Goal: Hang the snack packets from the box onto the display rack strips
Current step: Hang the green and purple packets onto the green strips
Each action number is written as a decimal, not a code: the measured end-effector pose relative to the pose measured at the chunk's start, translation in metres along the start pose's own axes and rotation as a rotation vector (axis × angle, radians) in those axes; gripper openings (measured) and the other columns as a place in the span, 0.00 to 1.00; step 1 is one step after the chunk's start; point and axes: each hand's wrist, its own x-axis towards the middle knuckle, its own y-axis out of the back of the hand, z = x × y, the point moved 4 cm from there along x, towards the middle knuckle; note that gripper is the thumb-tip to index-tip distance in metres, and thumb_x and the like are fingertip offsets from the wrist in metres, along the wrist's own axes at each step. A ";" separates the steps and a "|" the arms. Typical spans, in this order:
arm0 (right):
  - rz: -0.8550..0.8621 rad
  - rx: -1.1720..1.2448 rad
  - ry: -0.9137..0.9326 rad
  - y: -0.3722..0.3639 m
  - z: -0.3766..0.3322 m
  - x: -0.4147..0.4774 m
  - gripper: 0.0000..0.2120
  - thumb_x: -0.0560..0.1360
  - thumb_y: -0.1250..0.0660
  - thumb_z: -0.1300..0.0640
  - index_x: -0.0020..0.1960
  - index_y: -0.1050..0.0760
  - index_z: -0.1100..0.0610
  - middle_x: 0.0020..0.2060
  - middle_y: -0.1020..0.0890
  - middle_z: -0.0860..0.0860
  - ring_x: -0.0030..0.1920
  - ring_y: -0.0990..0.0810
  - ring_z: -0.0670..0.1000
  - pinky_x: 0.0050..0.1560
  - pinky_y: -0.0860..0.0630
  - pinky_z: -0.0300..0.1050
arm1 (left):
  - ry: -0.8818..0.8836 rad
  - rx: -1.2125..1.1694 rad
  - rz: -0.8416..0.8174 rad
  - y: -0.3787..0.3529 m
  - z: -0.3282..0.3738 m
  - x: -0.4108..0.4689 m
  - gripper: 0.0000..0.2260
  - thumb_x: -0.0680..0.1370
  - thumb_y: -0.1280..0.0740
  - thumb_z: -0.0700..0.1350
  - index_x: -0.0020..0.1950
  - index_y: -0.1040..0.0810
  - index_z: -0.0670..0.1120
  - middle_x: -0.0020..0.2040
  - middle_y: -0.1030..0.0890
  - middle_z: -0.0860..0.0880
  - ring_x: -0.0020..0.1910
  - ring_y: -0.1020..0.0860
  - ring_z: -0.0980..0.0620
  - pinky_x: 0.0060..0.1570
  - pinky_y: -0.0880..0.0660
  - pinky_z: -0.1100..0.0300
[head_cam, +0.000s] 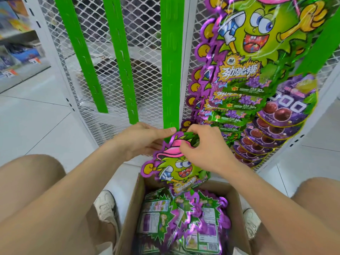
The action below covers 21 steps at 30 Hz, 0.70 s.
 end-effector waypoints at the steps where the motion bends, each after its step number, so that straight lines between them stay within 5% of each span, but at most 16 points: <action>1: 0.013 -0.012 -0.001 -0.002 0.000 0.001 0.11 0.74 0.31 0.49 0.37 0.24 0.54 0.24 0.24 0.52 0.27 0.28 0.51 0.43 0.26 0.50 | 0.008 -0.001 -0.007 -0.001 -0.001 0.001 0.40 0.61 0.16 0.66 0.58 0.15 0.35 0.52 0.13 0.34 0.47 0.15 0.44 0.63 0.18 0.44; 6: 0.024 -0.037 0.010 -0.014 -0.002 0.006 0.15 0.77 0.30 0.46 0.35 0.26 0.51 0.27 0.25 0.48 0.35 0.28 0.54 0.43 0.30 0.51 | 0.034 -0.033 0.001 0.000 -0.001 0.002 0.40 0.59 0.17 0.66 0.58 0.15 0.37 0.51 0.12 0.38 0.54 0.13 0.39 0.63 0.19 0.43; 11: 0.066 -0.016 -0.011 -0.014 0.000 0.009 0.17 0.78 0.29 0.47 0.33 0.26 0.52 0.24 0.25 0.49 0.30 0.26 0.53 0.39 0.34 0.47 | 0.030 0.043 0.065 0.004 -0.002 0.002 0.43 0.52 0.18 0.75 0.54 0.12 0.45 0.57 0.13 0.42 0.59 0.15 0.42 0.66 0.21 0.44; 16: -0.112 -0.099 -0.016 -0.030 0.004 0.006 0.17 0.80 0.31 0.44 0.37 0.24 0.52 0.30 0.26 0.50 0.41 0.29 0.55 0.50 0.25 0.55 | -0.040 0.106 0.065 0.001 0.006 -0.006 0.32 0.62 0.23 0.68 0.54 0.13 0.43 0.50 0.12 0.43 0.50 0.12 0.48 0.57 0.16 0.50; 21: -0.131 -0.092 0.015 -0.033 0.005 0.010 0.16 0.80 0.30 0.42 0.39 0.19 0.51 0.27 0.23 0.51 0.33 0.26 0.49 0.50 0.22 0.54 | -0.112 0.286 0.142 0.008 0.013 -0.015 0.23 0.72 0.26 0.67 0.46 0.11 0.47 0.39 0.14 0.53 0.40 0.18 0.56 0.43 0.22 0.60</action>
